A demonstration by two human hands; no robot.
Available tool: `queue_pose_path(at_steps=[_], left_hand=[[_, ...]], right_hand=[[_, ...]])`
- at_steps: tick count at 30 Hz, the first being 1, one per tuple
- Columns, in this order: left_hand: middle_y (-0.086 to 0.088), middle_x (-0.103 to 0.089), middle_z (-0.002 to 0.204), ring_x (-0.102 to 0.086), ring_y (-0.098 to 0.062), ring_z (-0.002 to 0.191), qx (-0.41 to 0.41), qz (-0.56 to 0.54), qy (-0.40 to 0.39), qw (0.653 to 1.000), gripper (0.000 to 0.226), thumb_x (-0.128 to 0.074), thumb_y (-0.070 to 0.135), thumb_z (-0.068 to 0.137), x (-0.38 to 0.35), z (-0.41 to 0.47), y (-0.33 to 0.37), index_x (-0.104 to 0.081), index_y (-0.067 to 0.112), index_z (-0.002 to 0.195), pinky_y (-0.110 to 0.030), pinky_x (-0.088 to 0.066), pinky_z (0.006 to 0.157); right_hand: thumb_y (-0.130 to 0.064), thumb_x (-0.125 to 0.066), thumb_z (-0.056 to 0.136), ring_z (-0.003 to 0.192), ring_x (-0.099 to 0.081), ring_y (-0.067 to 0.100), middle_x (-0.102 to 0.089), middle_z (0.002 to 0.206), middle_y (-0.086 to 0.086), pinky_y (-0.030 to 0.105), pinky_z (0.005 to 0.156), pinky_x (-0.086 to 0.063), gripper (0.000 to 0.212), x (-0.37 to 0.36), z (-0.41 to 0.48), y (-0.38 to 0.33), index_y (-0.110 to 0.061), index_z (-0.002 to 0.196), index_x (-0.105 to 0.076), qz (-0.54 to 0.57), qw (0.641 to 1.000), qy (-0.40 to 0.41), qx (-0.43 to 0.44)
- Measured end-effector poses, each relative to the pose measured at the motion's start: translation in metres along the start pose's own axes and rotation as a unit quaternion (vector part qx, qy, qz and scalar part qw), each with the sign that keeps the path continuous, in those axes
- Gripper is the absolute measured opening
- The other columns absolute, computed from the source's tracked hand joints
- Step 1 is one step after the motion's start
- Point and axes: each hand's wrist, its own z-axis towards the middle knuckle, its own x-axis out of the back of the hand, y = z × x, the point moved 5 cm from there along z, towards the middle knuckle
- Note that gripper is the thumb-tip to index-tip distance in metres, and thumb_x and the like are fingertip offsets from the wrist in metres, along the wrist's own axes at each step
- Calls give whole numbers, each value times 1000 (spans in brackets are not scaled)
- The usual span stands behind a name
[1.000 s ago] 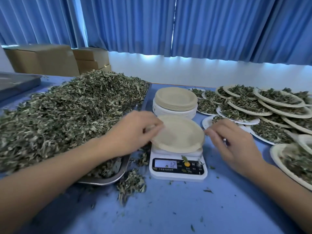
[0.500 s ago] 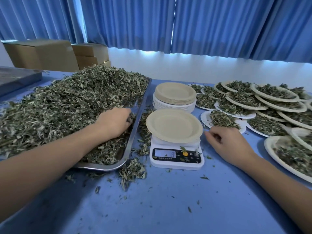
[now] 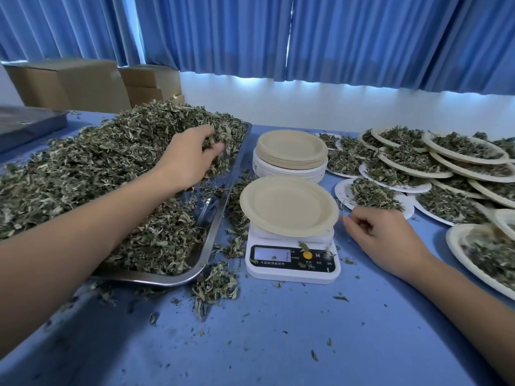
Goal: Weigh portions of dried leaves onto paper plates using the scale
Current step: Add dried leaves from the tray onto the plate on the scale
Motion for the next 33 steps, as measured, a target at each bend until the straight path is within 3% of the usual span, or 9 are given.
queue_pose_path(at_steps=[3, 6, 9, 11, 16, 19, 22, 26, 33], left_hand=[[-18, -53, 145, -65, -34, 104, 23, -5, -4, 1000, 51, -53, 36, 104, 3, 8, 1, -47, 7, 146, -45, -54, 87], [-24, -49, 147, -65, -12, 73, 45, -49, -14, 998, 54, -53, 35, 104, 2, 12, -1, -43, 6, 149, -28, -52, 69], [-14, -37, 159, -47, -19, 139, 78, -125, 7, 989, 58, -54, 32, 104, -1, 14, -3, -38, 4, 152, -36, -33, 114], [-10, -34, 161, -29, -25, 149, 98, -147, 29, 984, 60, -54, 32, 104, -3, 16, -5, -36, 4, 153, -38, -22, 119], [-7, -33, 162, -30, -24, 149, 157, -246, 93, 952, 58, -52, 31, 105, -7, 18, -4, -34, 7, 154, -31, -23, 115], [-11, -44, 154, -42, -30, 142, 184, -332, 102, 920, 51, -50, 32, 106, -7, 18, 7, -41, 12, 152, -41, -34, 117], [-7, -74, 109, -71, -25, 99, 194, -455, 74, 866, 27, -48, 31, 106, -7, 17, 28, -65, 16, 122, -43, -60, 87], [-1, -74, 75, -67, -13, 61, 189, -548, -1, 815, 26, -46, 29, 107, -23, 10, 62, -65, 11, 111, -32, -56, 57], [-6, -73, 101, -68, -19, 96, 47, -391, -114, 912, 18, -61, 28, 100, -69, -10, 97, -68, 12, 99, -44, -53, 97]], right_hand=[[-28, -58, 100, 48, -43, 18, -43, 49, 1, 43, 53, -44, 45, 0, 0, 1, -17, 60, -43, 1, 1000, -2, 2], [-28, -58, 100, 48, -44, 18, -44, 50, 0, 44, 55, -45, 44, 0, 0, 2, -18, 60, -43, 9, 1000, -5, 2], [-28, -58, 100, 48, -43, 16, -44, 49, 0, 43, 55, -45, 44, 0, 0, 2, -19, 60, -43, 16, 1000, -5, 4], [-29, -58, 100, 49, -44, 18, -44, 49, 0, 42, 55, -44, 44, -1, 0, 2, -19, 60, -42, 20, 1000, -8, 2], [-27, -61, 100, 51, -42, 16, -42, 48, -2, 37, 53, -40, 45, -1, 0, 4, -21, 60, -41, 23, 1000, -8, 3], [-28, -61, 99, 51, -42, 16, -40, 47, -4, 36, 52, -38, 46, -2, 0, 5, -24, 59, -39, 27, 1000, -8, 3], [-27, -61, 99, 51, -42, 16, -40, 47, -4, 34, 52, -37, 46, -2, 0, 6, -24, 59, -39, 26, 1000, -8, 6], [-27, -61, 99, 50, -44, 15, -41, 48, -4, 34, 51, -37, 45, -3, 0, 7, -25, 59, -41, 28, 1000, -7, 8], [-30, -61, 99, 52, -47, 16, -48, 50, -2, 34, 53, -41, 42, -2, 0, 8, -22, 60, -47, 33, 999, -14, 4]])
